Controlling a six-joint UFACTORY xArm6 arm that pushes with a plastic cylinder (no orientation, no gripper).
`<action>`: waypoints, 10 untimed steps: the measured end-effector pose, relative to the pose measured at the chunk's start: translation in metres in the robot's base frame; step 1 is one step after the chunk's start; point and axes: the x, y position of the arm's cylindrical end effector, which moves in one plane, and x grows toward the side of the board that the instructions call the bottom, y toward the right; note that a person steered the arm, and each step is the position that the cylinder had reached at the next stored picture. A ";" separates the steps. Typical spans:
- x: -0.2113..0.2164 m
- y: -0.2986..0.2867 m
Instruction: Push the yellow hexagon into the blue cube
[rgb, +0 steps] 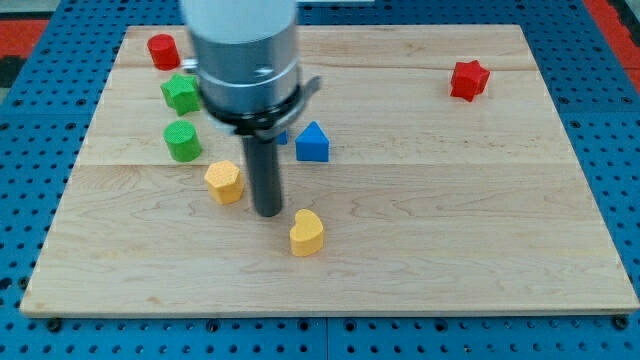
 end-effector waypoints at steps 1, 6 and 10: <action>-0.001 -0.058; 0.000 -0.070; -0.058 -0.128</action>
